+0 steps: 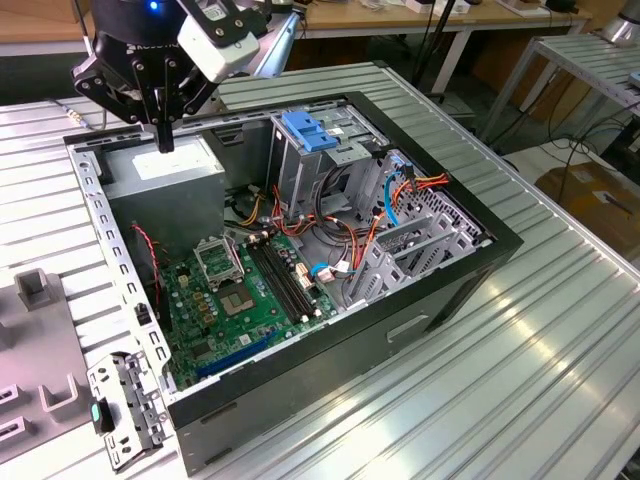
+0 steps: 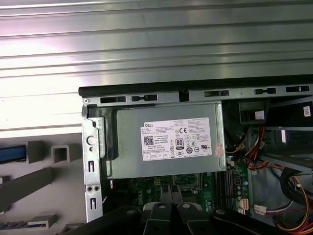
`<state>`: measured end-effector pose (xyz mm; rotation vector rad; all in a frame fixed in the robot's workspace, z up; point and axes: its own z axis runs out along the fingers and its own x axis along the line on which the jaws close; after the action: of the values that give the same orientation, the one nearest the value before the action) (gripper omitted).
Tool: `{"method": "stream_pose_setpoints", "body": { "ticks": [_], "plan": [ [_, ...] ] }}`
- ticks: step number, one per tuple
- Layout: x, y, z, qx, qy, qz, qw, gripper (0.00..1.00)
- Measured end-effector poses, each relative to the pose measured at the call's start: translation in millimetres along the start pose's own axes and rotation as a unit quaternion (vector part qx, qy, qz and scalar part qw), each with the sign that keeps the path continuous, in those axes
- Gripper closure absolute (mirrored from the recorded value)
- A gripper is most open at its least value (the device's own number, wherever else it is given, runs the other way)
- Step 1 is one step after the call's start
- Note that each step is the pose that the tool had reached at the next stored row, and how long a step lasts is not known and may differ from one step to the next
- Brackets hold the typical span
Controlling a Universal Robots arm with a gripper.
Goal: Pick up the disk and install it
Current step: 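Reach for the disk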
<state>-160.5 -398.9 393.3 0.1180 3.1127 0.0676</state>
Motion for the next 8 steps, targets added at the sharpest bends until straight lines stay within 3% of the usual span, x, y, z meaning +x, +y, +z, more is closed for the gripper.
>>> {"method": "stream_pose_setpoints", "body": {
  "ticks": [8],
  "plan": [
    [2.8, -0.3, -0.1, 0.0, 0.0, 0.0, 1.0, 0.89]
  ]
}}
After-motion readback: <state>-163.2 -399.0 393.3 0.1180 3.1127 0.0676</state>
